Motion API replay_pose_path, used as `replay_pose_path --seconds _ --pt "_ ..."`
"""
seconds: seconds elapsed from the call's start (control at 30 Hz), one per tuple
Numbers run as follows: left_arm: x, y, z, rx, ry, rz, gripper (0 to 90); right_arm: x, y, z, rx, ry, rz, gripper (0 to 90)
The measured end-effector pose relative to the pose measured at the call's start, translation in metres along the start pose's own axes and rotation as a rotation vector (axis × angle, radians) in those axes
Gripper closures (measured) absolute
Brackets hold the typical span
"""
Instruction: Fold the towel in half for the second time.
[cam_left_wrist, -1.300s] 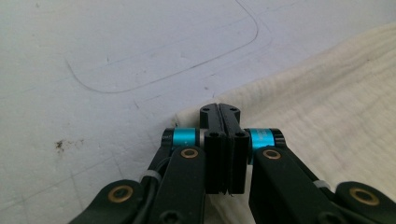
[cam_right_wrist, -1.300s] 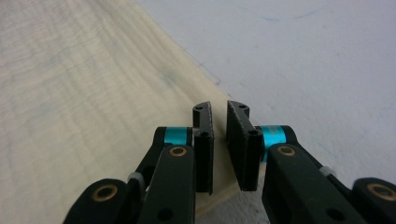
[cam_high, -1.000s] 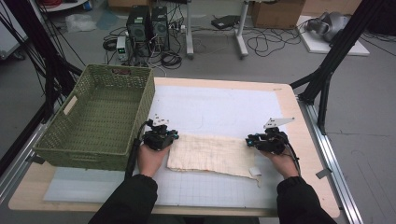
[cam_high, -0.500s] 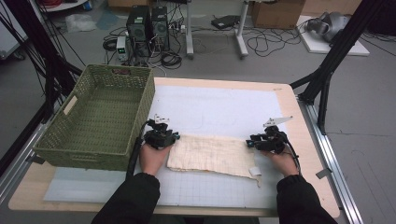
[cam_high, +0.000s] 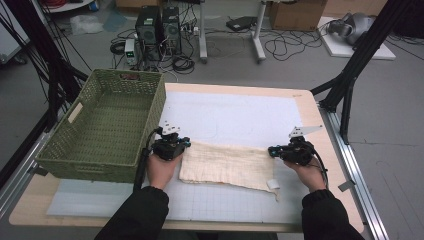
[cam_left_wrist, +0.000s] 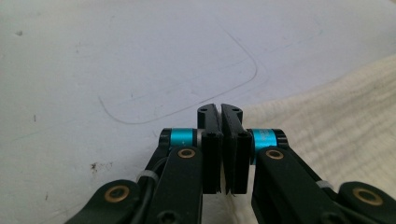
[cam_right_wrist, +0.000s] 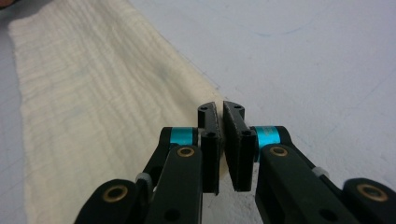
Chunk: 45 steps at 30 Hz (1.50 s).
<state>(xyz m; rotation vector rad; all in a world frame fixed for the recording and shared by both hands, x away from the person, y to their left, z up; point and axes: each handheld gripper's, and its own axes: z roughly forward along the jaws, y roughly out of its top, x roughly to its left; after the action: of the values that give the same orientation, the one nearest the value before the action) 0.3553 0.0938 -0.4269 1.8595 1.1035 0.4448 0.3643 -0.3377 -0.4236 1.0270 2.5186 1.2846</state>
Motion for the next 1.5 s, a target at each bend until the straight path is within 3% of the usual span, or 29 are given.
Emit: replay_pose_path --seconds 0.23,0.5,0.73,0.93,1.27,1.37,1.5 --pt "-0.009 -0.005 -0.018 -0.043 -0.004 0.042 86.9 0.012 -0.01 -0.016 -0.072 0.02 -0.01 85.3" --pt "-0.015 -0.02 -0.033 -0.066 -0.02 0.047 86.9 0.031 -0.015 -0.024 -0.097 0.042 -0.048 85.2" --pt "-0.02 -0.036 -0.043 -0.052 -0.044 0.048 86.8 0.046 -0.025 -0.026 -0.09 0.062 -0.067 85.0" --pt "-0.028 -0.044 -0.053 -0.022 -0.069 0.079 86.4 0.056 -0.034 -0.023 -0.054 0.082 -0.078 84.8" --pt "-0.03 -0.056 -0.058 0.052 -0.106 0.103 84.9 0.061 -0.051 -0.02 -0.005 0.112 -0.067 84.1" --pt "-0.031 -0.056 -0.059 0.064 -0.116 0.111 83.0 0.061 -0.05 -0.022 -0.005 0.131 -0.052 75.4" --pt "-0.03 -0.055 -0.059 0.069 -0.128 0.096 77.9 0.06 -0.039 -0.031 -0.069 0.134 -0.041 67.1"
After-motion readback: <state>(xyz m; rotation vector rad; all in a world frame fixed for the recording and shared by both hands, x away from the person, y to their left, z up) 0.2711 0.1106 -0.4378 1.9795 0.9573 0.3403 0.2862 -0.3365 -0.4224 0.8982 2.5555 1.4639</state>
